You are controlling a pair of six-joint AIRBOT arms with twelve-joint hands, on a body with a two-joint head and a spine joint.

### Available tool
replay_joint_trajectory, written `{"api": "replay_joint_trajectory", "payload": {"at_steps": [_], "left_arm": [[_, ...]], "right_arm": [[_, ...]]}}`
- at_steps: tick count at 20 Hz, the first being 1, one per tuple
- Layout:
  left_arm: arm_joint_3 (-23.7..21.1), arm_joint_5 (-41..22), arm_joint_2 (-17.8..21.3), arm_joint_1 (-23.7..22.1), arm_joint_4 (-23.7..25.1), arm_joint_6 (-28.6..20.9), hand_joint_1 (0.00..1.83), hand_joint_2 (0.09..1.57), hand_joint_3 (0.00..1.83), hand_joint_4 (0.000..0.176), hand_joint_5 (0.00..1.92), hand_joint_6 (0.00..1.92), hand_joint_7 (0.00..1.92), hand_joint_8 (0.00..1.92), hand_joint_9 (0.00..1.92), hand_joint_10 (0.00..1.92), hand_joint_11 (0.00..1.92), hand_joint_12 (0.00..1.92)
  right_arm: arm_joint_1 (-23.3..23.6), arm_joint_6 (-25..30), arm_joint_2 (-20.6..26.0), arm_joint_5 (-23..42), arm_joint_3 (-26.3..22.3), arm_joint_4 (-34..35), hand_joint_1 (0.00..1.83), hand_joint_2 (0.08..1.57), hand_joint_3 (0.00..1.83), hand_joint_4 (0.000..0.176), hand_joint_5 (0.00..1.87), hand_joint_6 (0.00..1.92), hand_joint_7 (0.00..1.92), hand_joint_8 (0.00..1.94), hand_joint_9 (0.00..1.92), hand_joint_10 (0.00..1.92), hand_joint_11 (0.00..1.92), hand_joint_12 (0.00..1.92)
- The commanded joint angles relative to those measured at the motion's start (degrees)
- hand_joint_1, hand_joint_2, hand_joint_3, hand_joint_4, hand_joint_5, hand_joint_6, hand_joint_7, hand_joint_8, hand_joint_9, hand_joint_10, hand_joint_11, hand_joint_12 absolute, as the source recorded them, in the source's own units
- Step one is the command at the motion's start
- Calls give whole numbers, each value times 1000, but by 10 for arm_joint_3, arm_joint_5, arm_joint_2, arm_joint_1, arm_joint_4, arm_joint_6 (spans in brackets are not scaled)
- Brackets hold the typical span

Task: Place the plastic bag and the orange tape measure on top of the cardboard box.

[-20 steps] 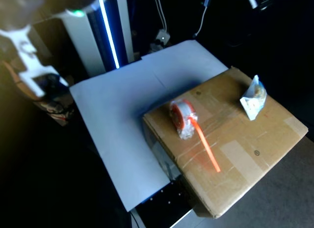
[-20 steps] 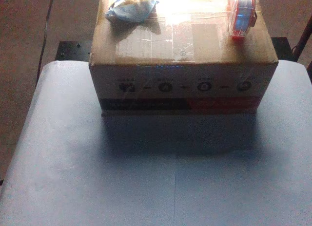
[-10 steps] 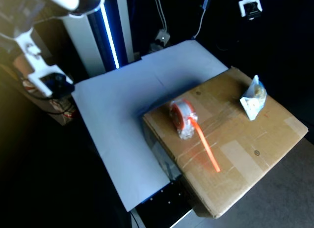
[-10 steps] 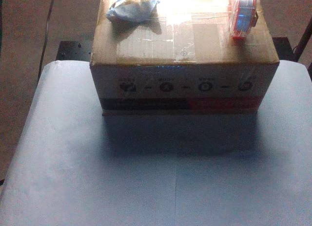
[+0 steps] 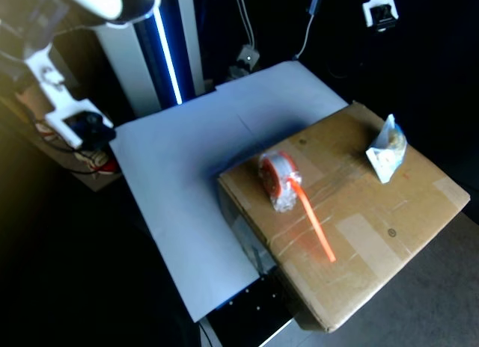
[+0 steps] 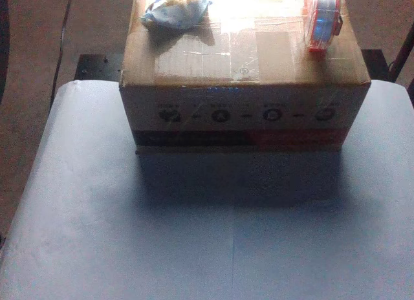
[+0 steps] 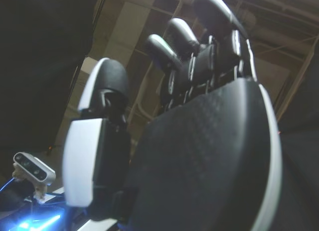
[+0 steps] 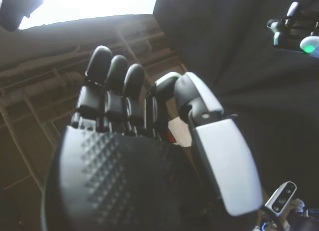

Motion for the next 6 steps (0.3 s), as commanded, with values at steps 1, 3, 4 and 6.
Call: {"api": "replay_joint_trajectory", "payload": {"at_steps": [1, 3, 4, 6], "left_arm": [[3, 57, -2, -5, 8, -4, 676, 1441, 0, 125, 426, 1810, 199, 1423, 156, 1497, 0, 1827], [3, 57, -3, -5, 8, -4, 692, 1422, 2, 93, 349, 1783, 211, 1350, 227, 1435, 29, 1822], [3, 57, -3, -5, 8, -4, 578, 1476, 4, 159, 359, 1877, 246, 1307, 250, 1399, 86, 1816], [3, 57, -3, -5, 8, -4, 605, 1471, 0, 150, 377, 1863, 237, 1334, 229, 1460, 180, 1830]], "right_arm": [[4, 5, -1, -62, 0, -6, 736, 1514, 0, 0, 343, 1921, 5, 901, 27, 874, 0, 1445], [4, 5, -1, -62, 0, -6, 736, 1514, 0, 0, 342, 1921, 5, 902, 27, 874, 0, 1446], [4, 5, -2, -62, 0, -6, 736, 1514, 0, 0, 343, 1921, 5, 902, 27, 875, 0, 1446], [4, 5, -2, -62, 0, -5, 736, 1514, 0, 0, 343, 1921, 5, 902, 27, 875, 0, 1446]]}}
